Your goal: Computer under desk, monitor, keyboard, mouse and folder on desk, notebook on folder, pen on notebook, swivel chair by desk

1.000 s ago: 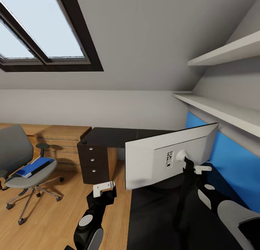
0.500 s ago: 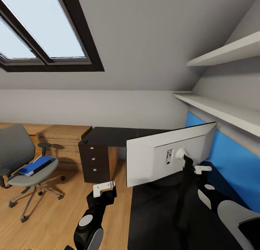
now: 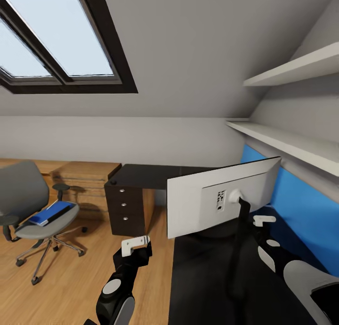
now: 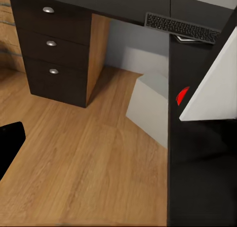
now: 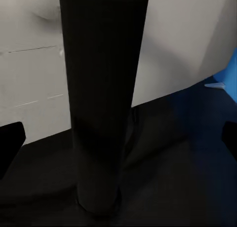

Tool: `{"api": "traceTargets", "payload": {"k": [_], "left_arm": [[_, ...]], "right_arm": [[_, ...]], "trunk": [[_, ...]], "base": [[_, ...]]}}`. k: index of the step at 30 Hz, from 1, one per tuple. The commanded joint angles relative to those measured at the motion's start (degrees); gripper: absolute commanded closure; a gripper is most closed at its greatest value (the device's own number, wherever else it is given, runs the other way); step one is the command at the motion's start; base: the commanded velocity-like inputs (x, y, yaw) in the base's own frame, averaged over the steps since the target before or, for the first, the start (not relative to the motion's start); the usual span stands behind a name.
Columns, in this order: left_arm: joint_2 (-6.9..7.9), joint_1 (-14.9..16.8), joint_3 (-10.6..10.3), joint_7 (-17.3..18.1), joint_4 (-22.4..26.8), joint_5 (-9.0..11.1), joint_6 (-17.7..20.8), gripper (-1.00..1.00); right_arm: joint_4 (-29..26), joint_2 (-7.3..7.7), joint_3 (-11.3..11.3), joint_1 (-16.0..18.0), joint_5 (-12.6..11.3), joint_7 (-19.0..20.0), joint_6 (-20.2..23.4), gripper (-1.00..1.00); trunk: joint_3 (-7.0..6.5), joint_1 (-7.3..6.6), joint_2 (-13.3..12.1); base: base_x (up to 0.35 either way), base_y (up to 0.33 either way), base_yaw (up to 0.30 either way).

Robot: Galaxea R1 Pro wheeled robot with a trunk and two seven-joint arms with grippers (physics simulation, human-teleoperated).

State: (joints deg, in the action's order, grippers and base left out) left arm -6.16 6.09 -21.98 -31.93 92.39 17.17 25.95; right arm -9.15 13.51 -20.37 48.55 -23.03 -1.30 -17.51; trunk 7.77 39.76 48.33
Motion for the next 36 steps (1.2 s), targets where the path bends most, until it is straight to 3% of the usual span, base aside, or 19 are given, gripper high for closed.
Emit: {"api": "traceTargets", "payload": {"k": [1,14,19,24,25,27,29,31,34,36], "left_arm": [[0.01,0.1,-0.1,-0.5,0.1,0.5,0.1,-1.0],[0.01,0.1,-0.1,-0.4,0.0,0.5,0.1,-1.0],[0.01,0.1,0.0,-0.4,-0.1,0.5,0.2,-1.0],[0.01,0.1,0.1,-0.4,-0.3,0.4,0.2,-1.0],[0.01,0.1,0.2,-0.4,-0.3,0.4,0.2,-1.0],[0.01,0.1,0.3,-0.5,-0.3,0.4,0.2,-1.0],[0.05,0.1,0.3,-0.5,-0.3,0.4,0.1,-1.0],[0.07,0.1,0.3,-0.5,-0.3,0.4,0.1,-1.0],[0.09,0.1,0.4,-0.6,-0.3,0.4,0.1,-1.0],[0.09,0.1,0.5,-0.6,-0.3,0.3,0.1,-1.0]], "right_arm": [[0.0,0.02,-0.5,0.1,-0.4,-0.1,-0.2,-1.0],[-0.8,-0.73,-0.6,0.1,-0.6,-0.2,-0.3,-1.0],[-6.6,-1.8,-0.5,-0.1,-0.7,-0.4,0.1,-1.0],[-11.3,-4.28,-0.4,-0.2,-0.6,-1.4,7.2,-1.0],[-13.9,-5.11,-0.4,-0.4,-0.6,-4.1,11.1,-1.0],[-16.9,-5.84,-0.4,-0.9,-0.6,-8.7,14.7,-1.0],[-22.0,-7.03,-0.5,-2.5,-0.6,-16.2,19.7,-1.0],[-25.4,-7.79,-0.6,-3.7,-0.6,-20.0,22.3,-1.0],[-35.7,-9.48,-0.7,-7.2,-0.6,-28.7,28.7,-1.0],[-39.5,-10.18,-0.8,-8.3,-0.6,-31.4,31.2,-1.0]], "trunk": [[0.1,-0.02,0.1],[0.1,-0.02,0.1],[0.1,-0.02,0.1],[0.1,-0.02,0.1],[0.1,-0.02,0.1],[0.1,-0.02,0.1],[0.1,-0.02,0.1],[0.1,-0.02,0.1],[0.1,-0.02,0.1],[0.1,-0.02,0.1]], "base": [[-0.245,0.118,0.0],[-0.286,0.166,0.0],[-0.263,0.195,0.0],[-0.073,0.056,0.0],[-0.016,0.012,0.0],[-0.009,0.007,0.0],[-0.004,0.003,0.0],[-0.002,0.002,0.0],[-0.001,0.001,0.0],[0.0,0.0,0.0]]}}
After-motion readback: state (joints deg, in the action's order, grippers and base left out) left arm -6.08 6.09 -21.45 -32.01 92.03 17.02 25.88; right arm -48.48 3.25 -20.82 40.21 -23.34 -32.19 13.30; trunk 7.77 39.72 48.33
